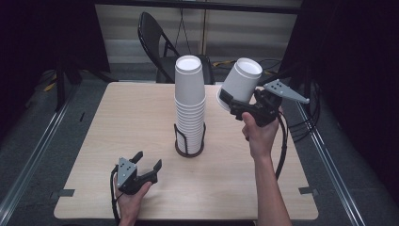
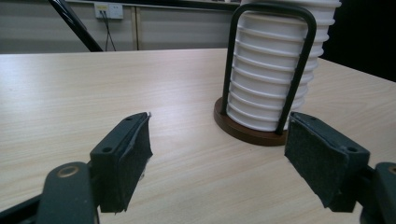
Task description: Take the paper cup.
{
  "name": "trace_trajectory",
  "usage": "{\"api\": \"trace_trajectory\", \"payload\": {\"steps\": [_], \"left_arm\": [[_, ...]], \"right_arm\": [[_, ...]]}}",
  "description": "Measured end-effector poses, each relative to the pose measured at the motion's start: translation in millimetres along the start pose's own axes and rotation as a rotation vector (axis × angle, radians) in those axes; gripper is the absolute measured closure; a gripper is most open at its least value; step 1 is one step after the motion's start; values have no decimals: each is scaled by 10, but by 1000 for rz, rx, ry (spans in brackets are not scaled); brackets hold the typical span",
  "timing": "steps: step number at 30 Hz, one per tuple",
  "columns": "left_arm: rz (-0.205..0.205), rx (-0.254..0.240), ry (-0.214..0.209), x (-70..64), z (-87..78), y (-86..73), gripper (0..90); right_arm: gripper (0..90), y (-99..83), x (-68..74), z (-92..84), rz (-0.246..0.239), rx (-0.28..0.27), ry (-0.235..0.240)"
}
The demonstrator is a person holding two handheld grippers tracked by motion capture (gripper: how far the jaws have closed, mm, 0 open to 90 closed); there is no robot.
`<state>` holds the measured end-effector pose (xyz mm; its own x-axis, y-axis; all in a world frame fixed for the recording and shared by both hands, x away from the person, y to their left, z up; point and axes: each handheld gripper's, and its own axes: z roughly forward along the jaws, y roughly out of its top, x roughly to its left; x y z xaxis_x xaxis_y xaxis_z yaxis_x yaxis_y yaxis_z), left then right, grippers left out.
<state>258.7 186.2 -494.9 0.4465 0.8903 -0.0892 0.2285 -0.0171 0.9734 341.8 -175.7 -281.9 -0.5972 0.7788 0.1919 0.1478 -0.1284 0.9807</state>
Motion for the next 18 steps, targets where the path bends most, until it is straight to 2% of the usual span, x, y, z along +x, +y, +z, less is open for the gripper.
{"api": "trace_trajectory", "payload": {"steps": [3,6,10,14,18], "left_arm": [[-27,0,-19,1,-3,14,225],[-52,35,-47,-31,34,41,234],[-44,29,-79,-66,55,65,242],[-48,12,-96,-83,60,86,245],[-31,12,-110,-107,71,96,264]], "right_arm": [[138,-89,-29,-54,14,19,0],[138,-165,-35,-84,18,28,3],[138,-273,-40,-115,36,44,12],[138,-403,-45,-128,45,80,17],[138,-484,-35,-140,64,89,30]]}}
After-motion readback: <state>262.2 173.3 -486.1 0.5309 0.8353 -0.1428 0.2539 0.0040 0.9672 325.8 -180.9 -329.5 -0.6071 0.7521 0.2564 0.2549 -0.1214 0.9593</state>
